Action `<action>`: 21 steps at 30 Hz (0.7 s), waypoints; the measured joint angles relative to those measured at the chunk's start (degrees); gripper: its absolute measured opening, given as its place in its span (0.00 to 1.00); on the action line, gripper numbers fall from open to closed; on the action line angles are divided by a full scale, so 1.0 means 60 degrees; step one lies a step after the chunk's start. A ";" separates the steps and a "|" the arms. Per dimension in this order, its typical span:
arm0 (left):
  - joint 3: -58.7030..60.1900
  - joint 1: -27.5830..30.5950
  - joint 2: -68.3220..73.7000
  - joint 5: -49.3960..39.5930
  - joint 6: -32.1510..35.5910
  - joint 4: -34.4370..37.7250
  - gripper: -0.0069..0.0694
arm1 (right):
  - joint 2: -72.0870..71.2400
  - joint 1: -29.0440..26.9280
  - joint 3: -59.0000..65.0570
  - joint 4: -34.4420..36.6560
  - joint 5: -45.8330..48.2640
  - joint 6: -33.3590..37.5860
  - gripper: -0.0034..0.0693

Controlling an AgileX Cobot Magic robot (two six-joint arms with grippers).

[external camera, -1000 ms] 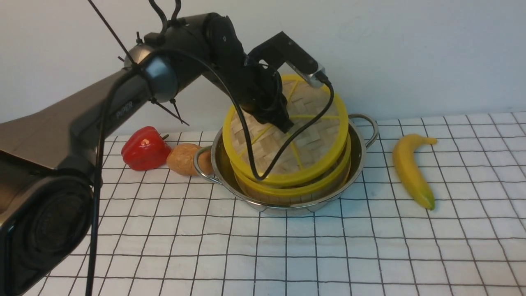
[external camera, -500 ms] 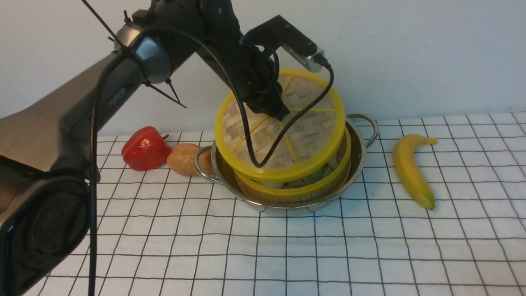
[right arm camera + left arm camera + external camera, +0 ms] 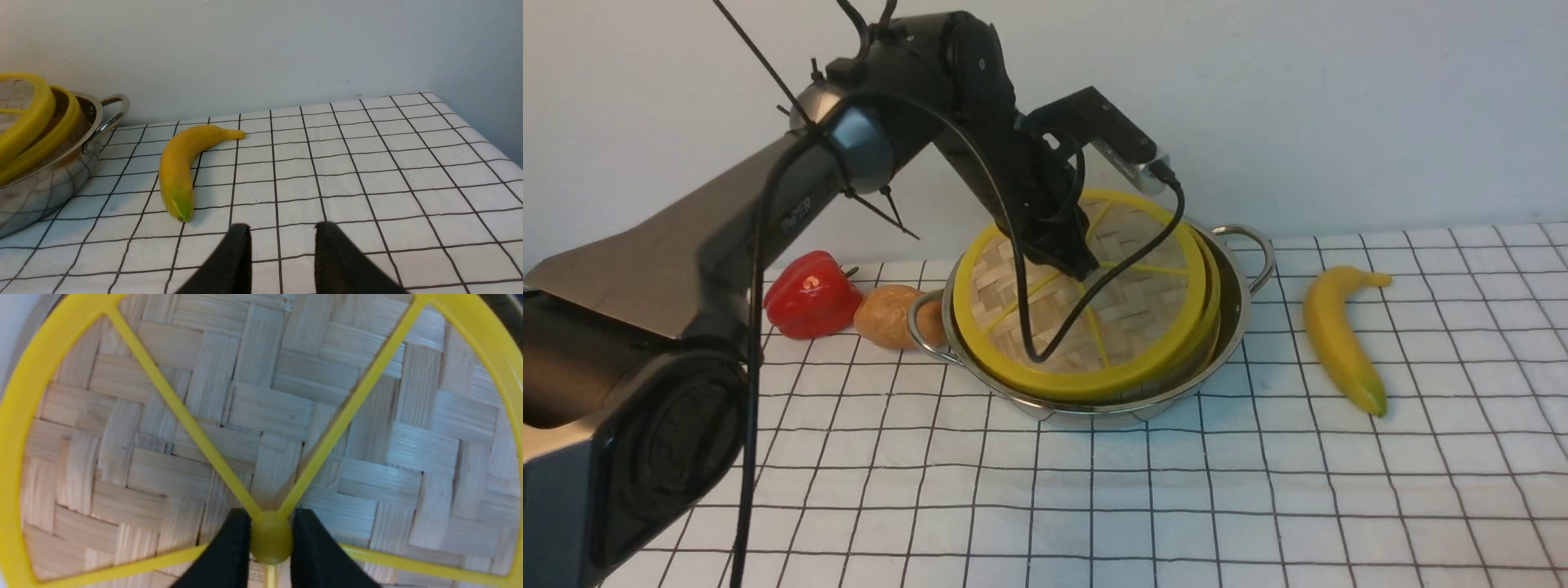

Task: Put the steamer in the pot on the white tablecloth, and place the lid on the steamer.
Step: 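Place the yellow bamboo steamer lid onto the steamer in the pot with the left gripper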

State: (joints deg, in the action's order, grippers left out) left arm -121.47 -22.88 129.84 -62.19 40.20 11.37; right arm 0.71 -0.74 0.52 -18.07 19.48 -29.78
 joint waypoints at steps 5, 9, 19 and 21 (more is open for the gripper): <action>-0.0007 -0.0008 0.0089 0.0471 0.0266 0.0206 0.24 | 0.0000 0.0000 0.0000 0.0000 0.0000 0.0000 0.38; -0.0018 -0.0020 0.0104 0.0611 0.0664 0.0341 0.24 | 0.0000 0.0000 0.0000 0.0000 0.0000 0.0000 0.38; -0.0018 -0.0020 0.0121 0.0714 0.1211 0.0563 0.24 | 0.0000 0.0000 0.0000 0.0000 0.0000 0.0000 0.38; -0.0018 -0.0020 0.0157 0.0725 0.1233 0.0589 0.24 | 0.0000 0.0000 0.0000 0.0000 0.0000 0.0000 0.38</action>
State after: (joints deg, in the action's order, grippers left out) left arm -121.58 -23.00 130.78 -57.85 47.60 14.90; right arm 0.71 -0.74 0.52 -18.07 19.48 -29.78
